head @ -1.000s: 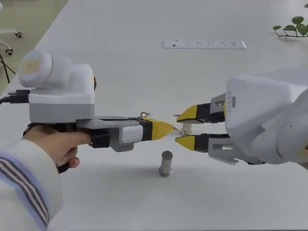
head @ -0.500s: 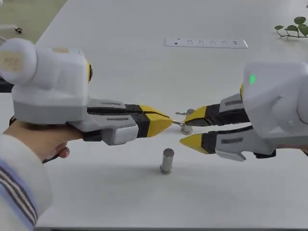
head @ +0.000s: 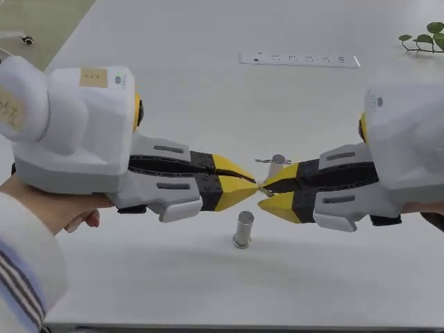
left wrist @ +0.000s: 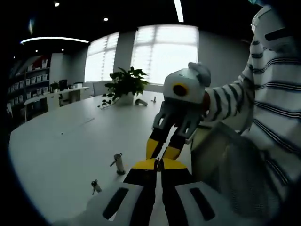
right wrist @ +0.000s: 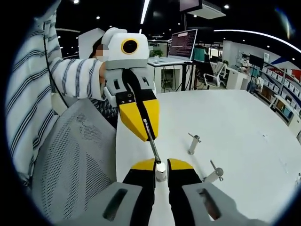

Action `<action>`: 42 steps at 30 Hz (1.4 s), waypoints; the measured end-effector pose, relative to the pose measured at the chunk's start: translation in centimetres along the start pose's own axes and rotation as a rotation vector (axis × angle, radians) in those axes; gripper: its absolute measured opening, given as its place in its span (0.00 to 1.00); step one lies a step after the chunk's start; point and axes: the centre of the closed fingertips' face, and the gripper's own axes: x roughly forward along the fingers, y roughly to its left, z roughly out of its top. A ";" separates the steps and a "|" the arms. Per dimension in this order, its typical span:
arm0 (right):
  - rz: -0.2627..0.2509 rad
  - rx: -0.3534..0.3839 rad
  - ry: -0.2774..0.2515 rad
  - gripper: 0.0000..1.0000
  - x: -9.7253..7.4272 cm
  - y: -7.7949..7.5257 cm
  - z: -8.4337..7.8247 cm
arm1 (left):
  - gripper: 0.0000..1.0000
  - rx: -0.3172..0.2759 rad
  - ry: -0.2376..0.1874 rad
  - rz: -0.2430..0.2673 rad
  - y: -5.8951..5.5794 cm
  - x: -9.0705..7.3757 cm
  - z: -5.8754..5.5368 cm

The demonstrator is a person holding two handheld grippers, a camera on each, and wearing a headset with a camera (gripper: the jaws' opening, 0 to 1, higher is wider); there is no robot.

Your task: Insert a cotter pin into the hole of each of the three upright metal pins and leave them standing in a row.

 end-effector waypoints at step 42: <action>0.024 0.007 0.082 0.00 -0.4 0.7 -4.8 | 0.18 0.044 0.265 -0.014 1.4 1.1 -6.2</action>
